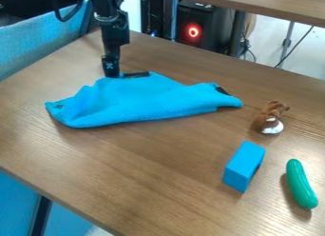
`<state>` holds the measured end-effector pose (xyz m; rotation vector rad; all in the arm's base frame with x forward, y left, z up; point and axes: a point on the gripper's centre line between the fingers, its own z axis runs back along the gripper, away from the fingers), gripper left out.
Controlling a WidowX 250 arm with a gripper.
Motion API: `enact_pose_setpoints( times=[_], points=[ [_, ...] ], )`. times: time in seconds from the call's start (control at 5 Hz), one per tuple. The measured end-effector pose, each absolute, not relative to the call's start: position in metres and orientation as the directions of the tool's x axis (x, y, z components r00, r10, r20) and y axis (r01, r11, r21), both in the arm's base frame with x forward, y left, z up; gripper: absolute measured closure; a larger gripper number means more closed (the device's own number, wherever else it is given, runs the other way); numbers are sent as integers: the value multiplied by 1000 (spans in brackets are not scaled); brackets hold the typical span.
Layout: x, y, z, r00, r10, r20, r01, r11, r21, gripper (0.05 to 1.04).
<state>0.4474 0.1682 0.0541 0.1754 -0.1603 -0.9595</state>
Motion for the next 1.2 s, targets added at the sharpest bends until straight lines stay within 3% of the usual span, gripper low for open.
enact_pose_setpoints(
  times=[0.2,0.4,0.8,1.2],
  points=[
    [446,167,44,566,-822,56,802,566,192,83],
    [449,160,47,586,-804,97,793,594,133,83],
    [459,153,70,600,-785,155,781,617,98,83],
    [452,141,72,590,-785,188,796,605,28,82]
  ],
)
